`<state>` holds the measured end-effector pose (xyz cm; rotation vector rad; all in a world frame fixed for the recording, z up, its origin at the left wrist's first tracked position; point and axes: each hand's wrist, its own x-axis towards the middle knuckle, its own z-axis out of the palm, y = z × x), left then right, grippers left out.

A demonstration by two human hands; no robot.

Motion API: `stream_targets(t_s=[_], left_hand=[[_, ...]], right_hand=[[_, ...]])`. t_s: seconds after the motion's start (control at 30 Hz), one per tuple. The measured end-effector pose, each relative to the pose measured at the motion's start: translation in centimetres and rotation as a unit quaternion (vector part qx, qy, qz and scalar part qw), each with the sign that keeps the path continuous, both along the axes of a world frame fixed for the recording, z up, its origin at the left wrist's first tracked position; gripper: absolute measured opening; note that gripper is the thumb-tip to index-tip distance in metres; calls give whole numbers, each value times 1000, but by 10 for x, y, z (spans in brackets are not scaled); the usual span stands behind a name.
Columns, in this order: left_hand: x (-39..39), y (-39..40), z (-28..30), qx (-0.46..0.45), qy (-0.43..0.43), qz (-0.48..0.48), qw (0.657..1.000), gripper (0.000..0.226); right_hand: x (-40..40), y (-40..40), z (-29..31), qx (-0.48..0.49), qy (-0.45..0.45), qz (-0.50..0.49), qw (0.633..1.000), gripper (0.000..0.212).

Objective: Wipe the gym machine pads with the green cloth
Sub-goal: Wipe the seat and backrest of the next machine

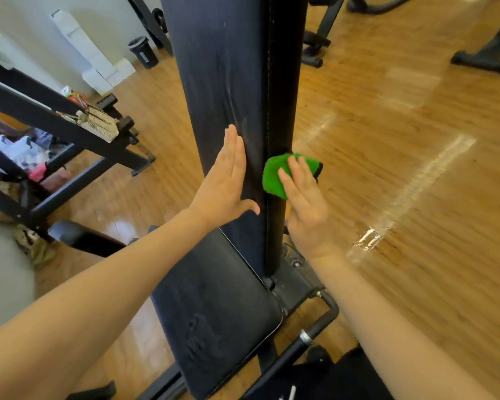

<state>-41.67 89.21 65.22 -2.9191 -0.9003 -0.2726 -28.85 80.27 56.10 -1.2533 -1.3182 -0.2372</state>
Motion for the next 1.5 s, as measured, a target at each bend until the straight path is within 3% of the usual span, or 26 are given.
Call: stream_targets(t_s=[0.2, 0.3, 0.4, 0.53, 0.67, 0.8, 0.9, 1.03, 1.17, 1.27, 1.33, 1.4, 1.5], left_hand=[[-3, 8, -11, 21, -18, -13, 1000, 136], [-4, 9, -10, 2, -27, -22, 999, 141], [-3, 8, -9, -24, -20, -12, 999, 134], [-3, 9, -9, -48, -20, -3, 999, 134], [-5, 12, -12, -22, -25, -15, 999, 136], [-6, 15, -15, 12, -25, -33, 999, 136], [-8, 19, -19, 28, -19, -40, 999, 134], [-10, 18, -19, 33, -12, -37, 999, 133], [-14, 22, -17, 34, -13, -52, 998, 134], [-16, 26, -18, 41, -42, -66, 996, 129], [-16, 28, -16, 49, -62, -74, 994, 128], [-15, 31, -12, 46, -76, -61, 994, 130], [-12, 34, 0, 40, -74, -26, 996, 137]], right_hand=[[-45, -7, -86, -73, 23, -1, 997, 33], [-60, -30, -128, -190, 1, 17, 982, 79], [-64, -50, -150, -291, -35, 56, 954, 95], [-56, -65, -147, -336, -20, 55, 940, 89], [-51, -66, -132, -319, 74, -18, 945, 79], [-73, -42, -109, -249, 36, -28, 967, 73], [-87, -48, -121, -311, 26, 5, 950, 86], [-86, -78, -136, -386, -3, 75, 920, 88], [-62, -76, -66, -273, 28, 58, 960, 74], [-28, -60, 25, -122, -45, 31, 991, 48], [-6, -47, 86, -36, -101, 17, 994, 30], [11, -29, 134, 20, -158, -23, 987, 27], [26, 7, 166, 12, -242, -123, 962, 31]])
